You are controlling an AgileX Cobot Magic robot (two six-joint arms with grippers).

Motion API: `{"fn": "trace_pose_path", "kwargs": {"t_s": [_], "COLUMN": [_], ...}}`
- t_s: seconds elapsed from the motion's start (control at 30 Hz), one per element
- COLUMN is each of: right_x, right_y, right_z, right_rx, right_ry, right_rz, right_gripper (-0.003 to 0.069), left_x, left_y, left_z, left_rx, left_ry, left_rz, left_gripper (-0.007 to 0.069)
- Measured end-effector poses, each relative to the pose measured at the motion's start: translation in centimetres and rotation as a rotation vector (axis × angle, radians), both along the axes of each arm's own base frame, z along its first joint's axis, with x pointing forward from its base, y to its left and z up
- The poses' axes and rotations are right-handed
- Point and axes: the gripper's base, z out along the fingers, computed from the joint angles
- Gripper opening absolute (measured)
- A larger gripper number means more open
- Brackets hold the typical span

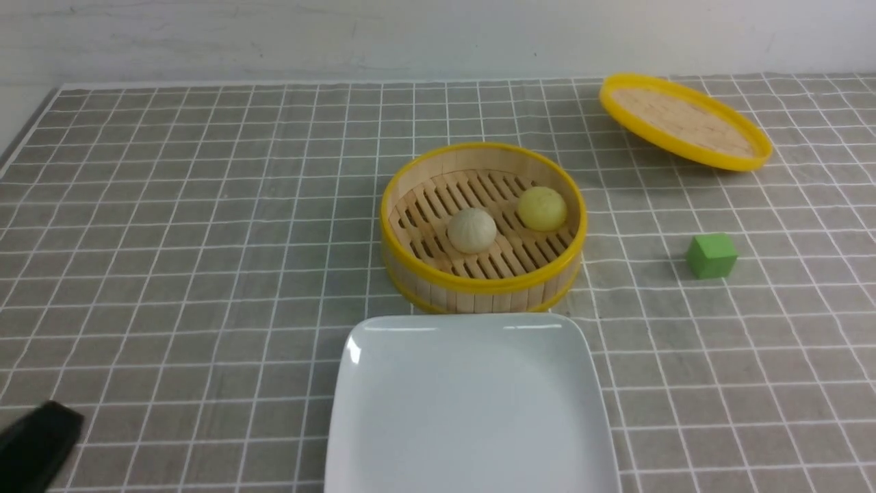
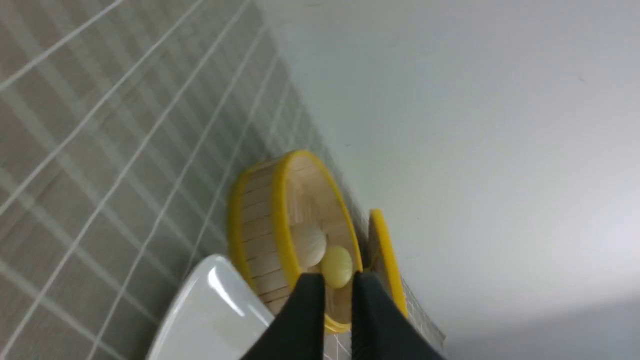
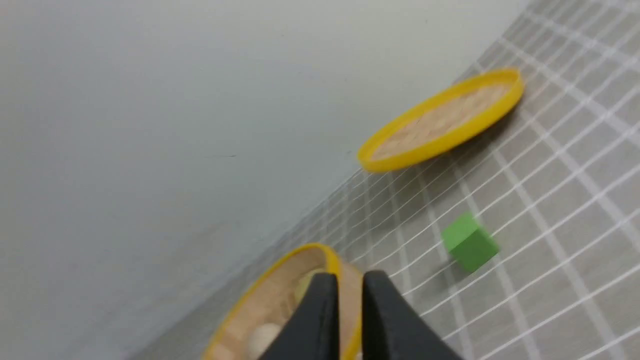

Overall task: Put the steamed buns into the plate on the grey tablecloth.
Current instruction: 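Reach toward a bun in the bamboo steamer with the right gripper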

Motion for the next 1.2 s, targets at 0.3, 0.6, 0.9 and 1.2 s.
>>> {"fn": "trace_pose_path", "kwargs": {"t_s": [0.3,0.6,0.9,1.2], "right_x": [5.9,18.6,31.3,38.4], "right_y": [0.0,5.7,11.3,15.8], "right_z": [1.9,2.3,1.3,0.2], "right_rx": [-0.326,-0.385,-0.414,-0.587], "right_ry": [0.772,0.888,0.884,0.887], "right_rz": [0.013,0.594,0.895,0.852], "right_gripper": [-0.0015,-0.0004,0.0173,0.0319], "left_x": [4.1,10.2,12.3,12.4], "left_y": [-0.7,-1.0,-0.9,-0.7], "left_z": [3.4,7.3,5.8,5.9], "left_rx": [0.387,0.594,0.630,0.652], "left_ry": [0.610,0.713,0.785,0.777], "left_rz": [-0.246,-0.448,-0.486,-0.468], "left_gripper": [0.0002,0.0012,0.0039,0.0059]}}
